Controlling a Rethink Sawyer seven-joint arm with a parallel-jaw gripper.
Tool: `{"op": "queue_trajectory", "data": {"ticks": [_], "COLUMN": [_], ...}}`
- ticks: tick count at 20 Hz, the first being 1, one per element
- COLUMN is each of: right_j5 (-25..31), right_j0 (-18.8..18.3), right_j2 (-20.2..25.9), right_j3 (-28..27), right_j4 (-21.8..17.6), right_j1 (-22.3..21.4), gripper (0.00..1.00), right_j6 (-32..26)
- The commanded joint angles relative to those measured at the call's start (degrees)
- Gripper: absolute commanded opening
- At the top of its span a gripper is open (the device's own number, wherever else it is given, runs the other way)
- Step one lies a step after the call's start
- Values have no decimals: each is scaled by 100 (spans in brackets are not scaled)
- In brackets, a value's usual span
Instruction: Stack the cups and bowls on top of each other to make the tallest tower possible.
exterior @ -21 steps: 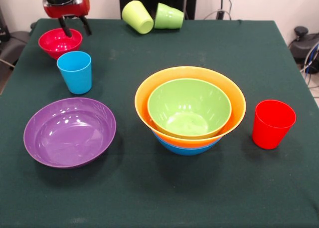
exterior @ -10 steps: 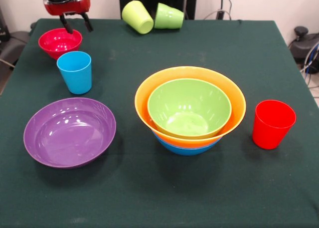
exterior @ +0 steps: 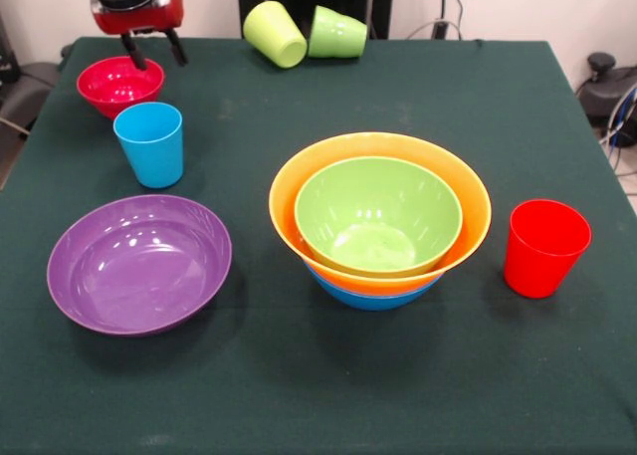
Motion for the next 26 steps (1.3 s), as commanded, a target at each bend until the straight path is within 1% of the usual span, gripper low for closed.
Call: {"op": "queue_trajectory", "data": {"ticks": [1,4,6,8,13,18,19,26], "right_j5": [-601,-586,-618,-789,-606,-535,-529,-555], "right_j0": [290,232,210,165,210,242,257,283], "right_j2": [36,83,89,133,128,105,92,82], "right_j3": [-384,-392,-365,-283,-332,-365,-368,-365], "right_j4": [-1041,-1124,-1176,-1239,-1047,-942,-932,-901], "right_j1": [302,305,307,287,325,346,345,351], "gripper": [100,100,100,100,100,100,0,0], "right_j6": [-1334,-1407,-1358,-1290,-1138,-1025,-983,-873]}}
